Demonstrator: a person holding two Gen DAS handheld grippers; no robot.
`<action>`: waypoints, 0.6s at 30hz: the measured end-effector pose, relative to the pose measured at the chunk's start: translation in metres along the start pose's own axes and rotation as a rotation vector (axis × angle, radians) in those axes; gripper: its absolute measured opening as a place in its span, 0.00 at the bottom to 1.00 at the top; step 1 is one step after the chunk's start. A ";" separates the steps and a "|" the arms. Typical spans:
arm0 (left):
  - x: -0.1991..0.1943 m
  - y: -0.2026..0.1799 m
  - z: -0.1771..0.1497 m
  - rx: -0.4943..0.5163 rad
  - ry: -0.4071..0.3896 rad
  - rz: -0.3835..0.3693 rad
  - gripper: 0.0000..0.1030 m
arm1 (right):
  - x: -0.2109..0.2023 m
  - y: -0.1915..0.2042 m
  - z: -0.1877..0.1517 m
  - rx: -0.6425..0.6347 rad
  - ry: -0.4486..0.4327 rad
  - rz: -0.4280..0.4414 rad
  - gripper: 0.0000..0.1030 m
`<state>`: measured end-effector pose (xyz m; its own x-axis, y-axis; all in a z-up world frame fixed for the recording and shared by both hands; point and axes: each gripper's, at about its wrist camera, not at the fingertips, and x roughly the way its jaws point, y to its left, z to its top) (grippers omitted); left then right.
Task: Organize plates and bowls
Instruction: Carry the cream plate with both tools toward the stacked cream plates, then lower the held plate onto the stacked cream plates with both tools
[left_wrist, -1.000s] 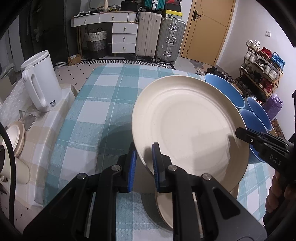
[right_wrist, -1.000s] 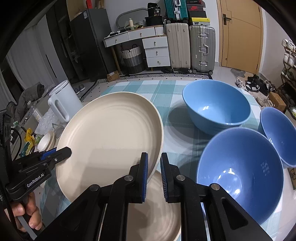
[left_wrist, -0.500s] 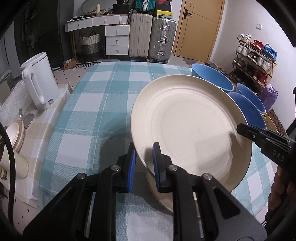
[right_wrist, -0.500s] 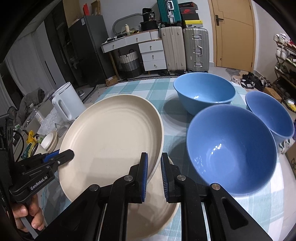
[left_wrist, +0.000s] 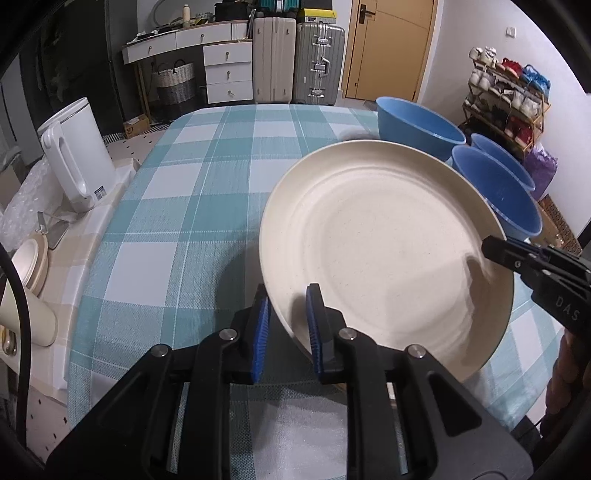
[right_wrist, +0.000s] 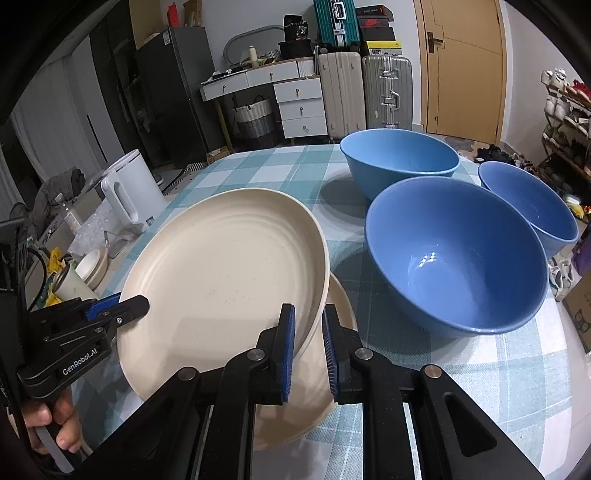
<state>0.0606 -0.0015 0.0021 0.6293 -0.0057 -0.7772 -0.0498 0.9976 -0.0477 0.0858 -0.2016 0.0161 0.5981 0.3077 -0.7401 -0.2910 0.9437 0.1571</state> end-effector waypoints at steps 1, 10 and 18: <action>0.002 0.000 -0.002 0.005 0.002 0.003 0.16 | 0.000 0.000 -0.002 -0.006 -0.002 -0.004 0.16; 0.016 -0.004 -0.013 0.027 0.011 -0.008 0.16 | 0.007 -0.003 -0.012 -0.017 0.026 -0.028 0.17; 0.021 -0.012 -0.016 0.057 0.011 0.011 0.16 | 0.013 0.002 -0.018 -0.041 0.036 -0.092 0.18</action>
<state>0.0618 -0.0150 -0.0241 0.6200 0.0044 -0.7846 -0.0116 0.9999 -0.0035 0.0795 -0.1975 -0.0048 0.5965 0.2150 -0.7733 -0.2674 0.9616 0.0611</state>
